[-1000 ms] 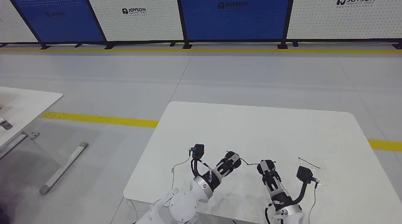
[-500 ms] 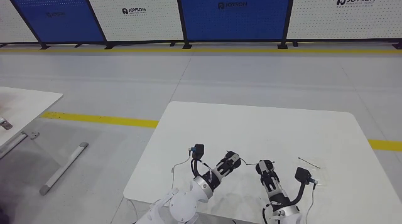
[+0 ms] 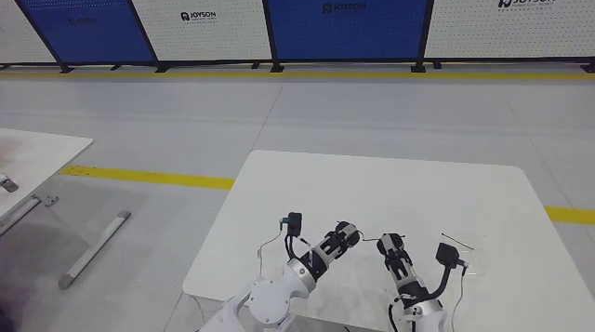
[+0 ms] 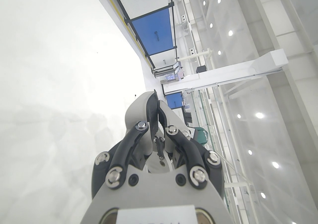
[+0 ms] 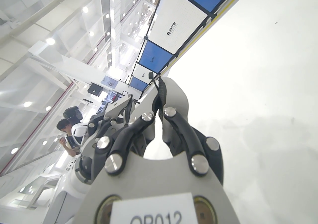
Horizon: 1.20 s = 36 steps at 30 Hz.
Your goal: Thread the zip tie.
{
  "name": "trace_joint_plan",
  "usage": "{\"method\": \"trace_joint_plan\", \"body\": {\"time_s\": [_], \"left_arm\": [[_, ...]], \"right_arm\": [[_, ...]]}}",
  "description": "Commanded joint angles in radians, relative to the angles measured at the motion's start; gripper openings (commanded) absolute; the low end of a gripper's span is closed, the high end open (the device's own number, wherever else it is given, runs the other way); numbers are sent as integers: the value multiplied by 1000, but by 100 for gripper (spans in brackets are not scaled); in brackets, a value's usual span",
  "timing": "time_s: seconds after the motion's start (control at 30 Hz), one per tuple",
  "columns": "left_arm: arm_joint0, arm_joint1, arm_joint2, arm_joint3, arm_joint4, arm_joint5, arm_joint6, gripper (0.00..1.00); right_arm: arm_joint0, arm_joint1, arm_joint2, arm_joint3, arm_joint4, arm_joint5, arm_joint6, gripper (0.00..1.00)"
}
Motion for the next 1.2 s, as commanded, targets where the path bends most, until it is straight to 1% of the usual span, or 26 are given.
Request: {"method": "trace_joint_plan", "body": {"time_s": [0.0,0.1,0.2,0.4,0.43,0.47,0.53,0.63,0.77,0.8,0.93,1.07,1.17], "left_arm": [[1,0,-1,-1,0,-2,-2,0],[1,1,-2,0,27,-9,-3,0],[5,1,1,-1,35,-16,-4,0],[7,1,1,-4,52,-17,-7,0],[7,2,0,-4,61,-16,-5,4],[8,2,1,-5,63,-15,-4,13],[9,2,-1,-5,69,-14,1,10],[12,2,-3,-5,75,-14,8,12],[14,3,-3,-7,93,-3,1,26],[15,3,-3,-8,93,-2,1,28],[16,3,1,-9,110,8,-5,26],[12,2,13,-7,139,22,-9,24],[9,0,21,-6,144,27,-7,23]], "right_arm": [[-1,0,4,0,5,-7,-3,0],[-8,0,10,-5,5,-17,-14,0],[-14,0,16,-11,6,-20,-16,0],[-7,-3,13,-16,2,0,-10,0],[-6,-4,13,-17,2,3,-10,0],[-6,-4,12,-18,2,5,-10,0],[-4,-5,12,-19,1,14,-11,0],[-1,-7,9,-22,-2,28,-11,0],[7,-10,3,-22,-10,52,-6,0],[8,-10,2,-22,-10,55,-6,0],[11,-12,1,-21,-12,60,-4,0],[11,-14,1,-21,-11,58,-4,0],[11,-15,1,-20,-10,56,-4,0]]}}
